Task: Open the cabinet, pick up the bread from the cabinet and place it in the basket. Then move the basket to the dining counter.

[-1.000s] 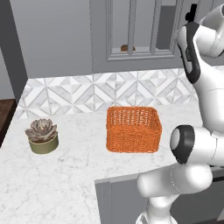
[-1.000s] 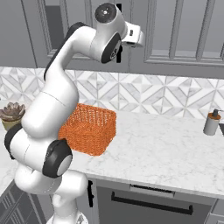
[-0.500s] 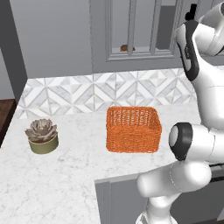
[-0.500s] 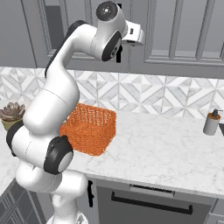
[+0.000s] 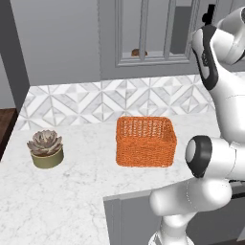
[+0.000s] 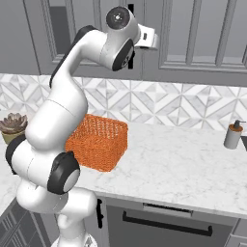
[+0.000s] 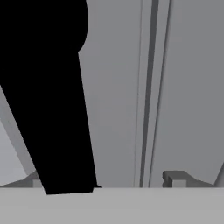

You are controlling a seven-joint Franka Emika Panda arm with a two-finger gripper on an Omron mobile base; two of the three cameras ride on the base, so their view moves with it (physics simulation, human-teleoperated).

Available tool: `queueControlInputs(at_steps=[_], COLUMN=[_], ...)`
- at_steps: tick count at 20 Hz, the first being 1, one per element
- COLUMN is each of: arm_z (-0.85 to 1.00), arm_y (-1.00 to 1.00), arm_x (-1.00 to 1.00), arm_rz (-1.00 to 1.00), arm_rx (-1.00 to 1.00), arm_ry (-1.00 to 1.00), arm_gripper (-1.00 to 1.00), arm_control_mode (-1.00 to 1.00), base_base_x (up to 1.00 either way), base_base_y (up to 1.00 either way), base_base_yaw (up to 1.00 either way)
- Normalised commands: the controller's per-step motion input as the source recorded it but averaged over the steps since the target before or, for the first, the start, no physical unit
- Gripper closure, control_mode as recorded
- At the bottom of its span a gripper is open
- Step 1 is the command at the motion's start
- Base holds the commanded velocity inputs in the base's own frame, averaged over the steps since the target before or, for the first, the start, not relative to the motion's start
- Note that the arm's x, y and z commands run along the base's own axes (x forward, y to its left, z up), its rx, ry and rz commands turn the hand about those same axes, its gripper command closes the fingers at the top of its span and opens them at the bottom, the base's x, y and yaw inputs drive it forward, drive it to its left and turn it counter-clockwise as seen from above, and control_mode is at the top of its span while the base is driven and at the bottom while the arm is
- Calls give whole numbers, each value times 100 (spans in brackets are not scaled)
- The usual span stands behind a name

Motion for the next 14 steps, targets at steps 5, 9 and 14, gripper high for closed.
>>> queueControlInputs(at_steps=[5,9,14], arm_z=[-11,-2,0], arm_y=[23,14,13], arm_x=[44,25,-32], arm_rz=[0,0,-10], arm_rx=[0,0,0], arm_ry=[-1,0,0], arm_gripper=[100,100,100], arm_control_mode=[-100,-100,-100], base_base_x=[0,0,0], base_base_y=[0,0,0], base_base_yaw=[0,0,0])
